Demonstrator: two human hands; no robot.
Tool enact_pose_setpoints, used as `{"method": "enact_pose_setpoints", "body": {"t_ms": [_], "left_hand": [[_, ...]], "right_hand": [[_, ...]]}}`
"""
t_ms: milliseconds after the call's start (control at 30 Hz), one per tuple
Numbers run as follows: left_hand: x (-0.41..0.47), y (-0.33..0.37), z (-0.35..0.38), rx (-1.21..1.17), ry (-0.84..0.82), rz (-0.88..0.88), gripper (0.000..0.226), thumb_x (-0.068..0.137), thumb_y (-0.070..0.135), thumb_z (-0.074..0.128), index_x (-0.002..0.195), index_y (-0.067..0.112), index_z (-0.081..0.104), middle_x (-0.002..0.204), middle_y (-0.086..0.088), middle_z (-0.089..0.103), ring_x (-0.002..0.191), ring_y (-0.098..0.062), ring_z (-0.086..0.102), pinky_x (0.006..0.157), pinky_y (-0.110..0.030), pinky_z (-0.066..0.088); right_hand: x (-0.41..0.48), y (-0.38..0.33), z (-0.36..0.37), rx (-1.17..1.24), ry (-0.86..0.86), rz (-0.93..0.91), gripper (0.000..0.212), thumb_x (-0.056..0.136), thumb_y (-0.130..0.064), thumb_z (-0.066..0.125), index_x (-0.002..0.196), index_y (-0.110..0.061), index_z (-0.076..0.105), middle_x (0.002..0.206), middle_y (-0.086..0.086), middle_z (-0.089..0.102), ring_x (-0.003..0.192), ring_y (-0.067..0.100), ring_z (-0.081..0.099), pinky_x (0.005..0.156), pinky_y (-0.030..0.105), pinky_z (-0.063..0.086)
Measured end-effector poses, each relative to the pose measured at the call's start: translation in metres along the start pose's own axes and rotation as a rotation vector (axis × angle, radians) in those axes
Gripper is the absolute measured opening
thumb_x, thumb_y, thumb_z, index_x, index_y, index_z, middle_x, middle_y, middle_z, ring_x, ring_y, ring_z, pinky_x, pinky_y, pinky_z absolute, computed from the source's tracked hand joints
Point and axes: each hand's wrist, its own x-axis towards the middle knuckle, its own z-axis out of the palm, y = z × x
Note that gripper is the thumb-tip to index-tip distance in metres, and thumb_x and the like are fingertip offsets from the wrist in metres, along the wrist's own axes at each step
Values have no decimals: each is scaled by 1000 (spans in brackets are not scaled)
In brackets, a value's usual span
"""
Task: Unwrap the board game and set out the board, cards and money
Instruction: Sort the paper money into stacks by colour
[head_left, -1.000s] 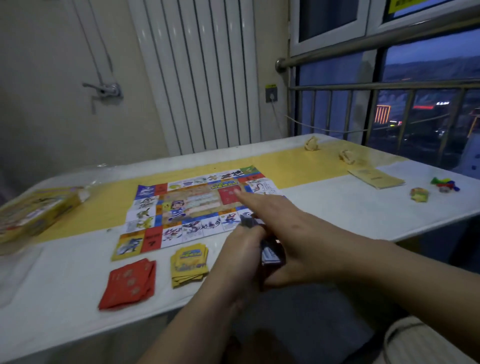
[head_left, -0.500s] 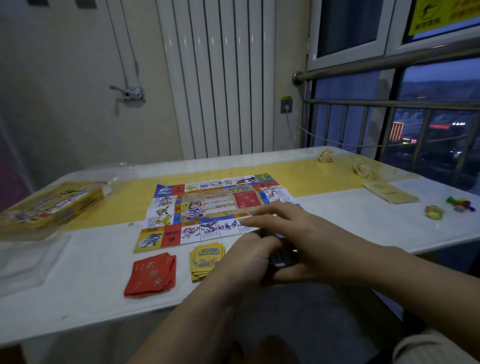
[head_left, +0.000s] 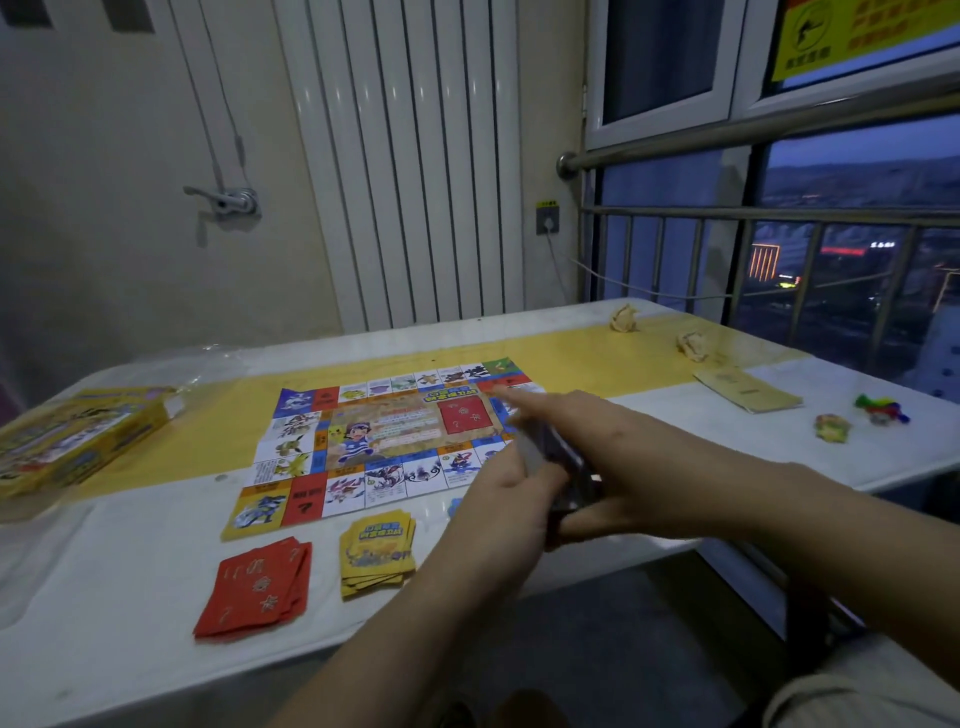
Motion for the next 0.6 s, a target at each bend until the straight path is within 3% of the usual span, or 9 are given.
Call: {"method": "enact_pose_setpoints", "body": {"t_ms": [33,100,167,267,367,467,600], "left_hand": [[3,0,2,-66,17,1,21,97,6,43,102,11,63,78,-3,71,67,-11,66,55,-21,48],[10,-1,6,-246,31,-35,21,96,4,46,113,5,59,86,-7,72,69,-11,69,57,-19,53],[17,-4,12,-296,30,-59,21,93,2,50,110,9,61,94,-11,71,76,-14,71,64,-21,55],[29,-13,28,-283,45,-115,19,91,-1,54,102,13,62,80,-7,72,69,-12,70,60,-21,54],[44,-26,50,-272,70,-179,18,90,1,58,101,14,61,81,-6,71,68,-12,70,58,-20,53],[60,-33,74,-326,40,-236,25,90,-1,55,114,4,58,93,-13,68,75,-15,69,60,-22,55],[81,-38,102,-456,15,-319,19,91,-8,43,100,-1,58,90,-19,68,78,-23,70,65,-27,59]], "right_hand": [[-2,2,-4,119,10,82,103,65,-49,78,145,-47,13,132,-26,39,119,-10,38,95,8,39],[-7,8,-9,345,98,250,90,58,-55,72,137,-46,28,123,-29,47,114,-10,48,88,7,44],[-11,17,-7,579,196,430,62,56,-51,71,112,-31,54,106,-13,64,98,3,64,79,19,55],[-21,33,0,918,291,597,33,60,-31,75,79,-10,59,87,12,71,85,21,71,75,33,59],[-33,51,-2,907,338,668,16,73,-15,74,69,-6,61,78,13,70,77,21,70,68,26,59],[-47,73,-11,793,339,719,15,81,-14,71,70,-5,65,72,9,70,66,11,65,58,17,53],[-65,107,-18,689,327,779,22,86,-18,68,65,-12,65,59,-3,64,54,0,57,51,12,46]]}}
